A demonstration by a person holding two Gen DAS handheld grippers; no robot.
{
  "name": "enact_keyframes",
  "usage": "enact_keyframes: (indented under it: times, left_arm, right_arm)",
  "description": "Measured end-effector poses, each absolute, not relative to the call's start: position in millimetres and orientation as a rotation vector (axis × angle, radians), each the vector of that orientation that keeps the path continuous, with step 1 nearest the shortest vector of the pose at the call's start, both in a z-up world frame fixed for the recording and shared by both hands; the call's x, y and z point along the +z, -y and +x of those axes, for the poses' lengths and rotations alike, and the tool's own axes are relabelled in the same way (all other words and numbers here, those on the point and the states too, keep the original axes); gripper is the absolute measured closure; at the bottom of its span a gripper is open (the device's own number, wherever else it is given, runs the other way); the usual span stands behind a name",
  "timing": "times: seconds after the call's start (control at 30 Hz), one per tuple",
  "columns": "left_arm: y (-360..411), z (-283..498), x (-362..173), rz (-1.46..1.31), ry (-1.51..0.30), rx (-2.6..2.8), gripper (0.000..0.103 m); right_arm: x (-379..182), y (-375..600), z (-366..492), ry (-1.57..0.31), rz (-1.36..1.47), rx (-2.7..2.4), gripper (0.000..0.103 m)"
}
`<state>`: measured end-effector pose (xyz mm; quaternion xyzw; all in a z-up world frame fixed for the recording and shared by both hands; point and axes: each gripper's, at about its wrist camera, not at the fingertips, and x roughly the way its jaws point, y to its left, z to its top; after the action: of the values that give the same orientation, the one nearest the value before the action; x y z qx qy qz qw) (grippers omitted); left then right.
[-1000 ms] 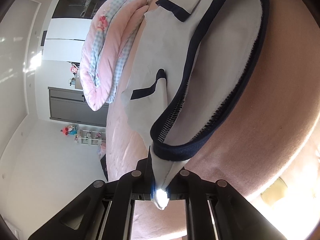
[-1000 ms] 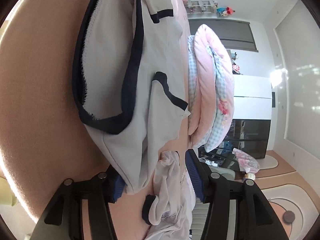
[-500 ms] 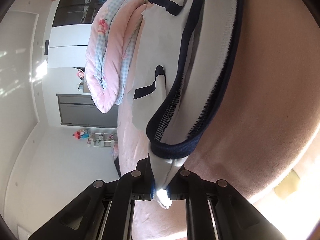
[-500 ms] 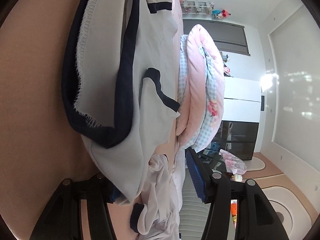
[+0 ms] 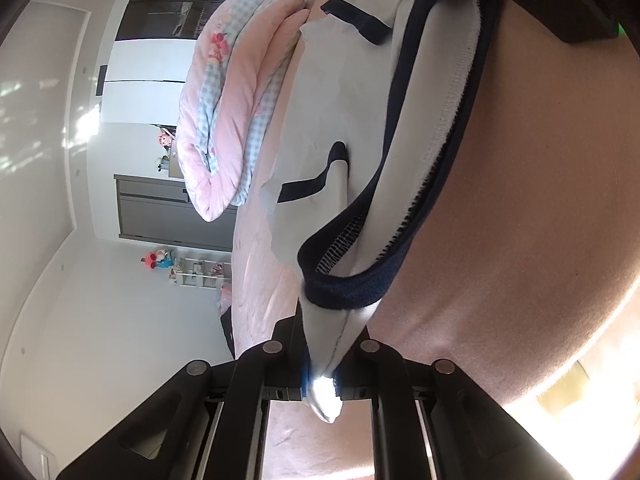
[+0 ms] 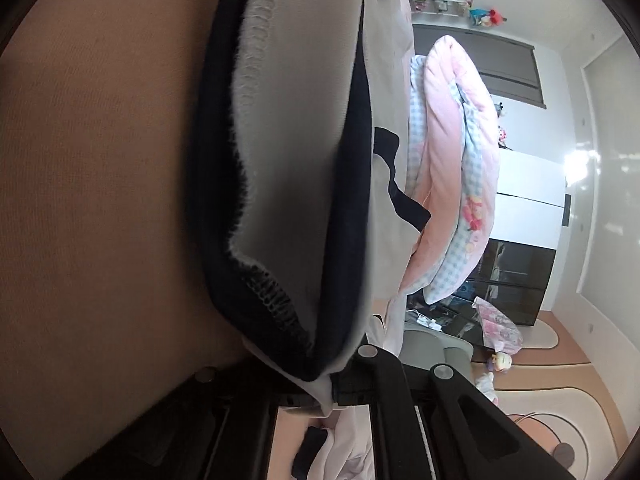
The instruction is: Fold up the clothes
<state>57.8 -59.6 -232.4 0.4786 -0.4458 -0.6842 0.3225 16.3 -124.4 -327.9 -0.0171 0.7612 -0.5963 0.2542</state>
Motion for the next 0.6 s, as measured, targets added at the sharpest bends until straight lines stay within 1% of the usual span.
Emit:
enact_keyframes:
  times: [0.17, 0.3, 0.37, 0.43, 0.47, 0.53, 0.57, 0.6]
  left_arm:
    - [69.8, 51.0, -230.5, 1.317, 1.084, -1.835, 0.095]
    - [70.4, 46.1, -231.6, 1.298, 1.082, -1.864, 0.095]
    - [67.8, 43.8, -236.7, 1.298, 1.132, -1.854, 0.095]
    - [66.0, 41.1, -242.9, 1.300, 1.203, -1.830, 0.091]
    - [65.3, 39.7, -245.3, 1.298, 1.240, -1.819, 0.088]
    - [62.0, 39.1, -249.8, 1.281, 1.307, -1.802, 0.076]
    - [61.8, 39.3, -251.1, 1.261, 1.345, -1.781, 0.067]
    - [62.2, 40.0, -250.5, 1.240, 1.374, -1.771, 0.061]
  right_arm:
    - [-327.6, 123.4, 16.2, -2.082, -0.052, -1.616, 0.097]
    - [-327.2, 122.1, 15.9, -2.085, -0.058, -1.622, 0.097]
    - [-327.1, 122.0, 16.8, -2.083, -0.061, -1.628, 0.097]
    - [-326.9, 122.5, 16.1, -2.080, -0.062, -1.630, 0.097]
    - [-326.8, 122.8, 15.8, -2.079, -0.063, -1.632, 0.097]
    - [-326.5, 123.4, 15.1, -2.077, -0.063, -1.634, 0.097]
    - [-326.4, 123.7, 14.8, -2.076, -0.064, -1.636, 0.097]
    - [-326.3, 124.0, 14.5, -2.074, -0.064, -1.637, 0.097]
